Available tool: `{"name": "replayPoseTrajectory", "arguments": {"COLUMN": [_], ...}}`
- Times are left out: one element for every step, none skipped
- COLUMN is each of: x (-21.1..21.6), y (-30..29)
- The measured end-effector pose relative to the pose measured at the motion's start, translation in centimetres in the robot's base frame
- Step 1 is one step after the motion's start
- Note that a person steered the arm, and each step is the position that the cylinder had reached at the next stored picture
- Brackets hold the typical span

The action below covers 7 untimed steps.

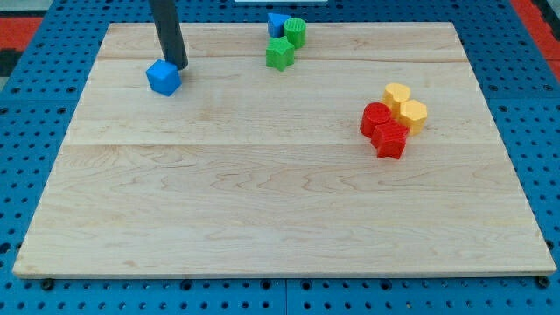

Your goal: Place the blue cube at the center left of the board

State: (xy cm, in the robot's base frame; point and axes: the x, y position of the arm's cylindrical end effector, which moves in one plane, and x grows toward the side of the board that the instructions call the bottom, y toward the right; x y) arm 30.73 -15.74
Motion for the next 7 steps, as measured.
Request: {"name": "replayPoseTrajectory", "arguments": {"x": [3.8, 5.7, 8.2, 10.1, 10.1, 10.0, 10.0], "y": [-0.8, -1.8, -1.9, -2.1, -5.9, -6.0, -2.7]}}
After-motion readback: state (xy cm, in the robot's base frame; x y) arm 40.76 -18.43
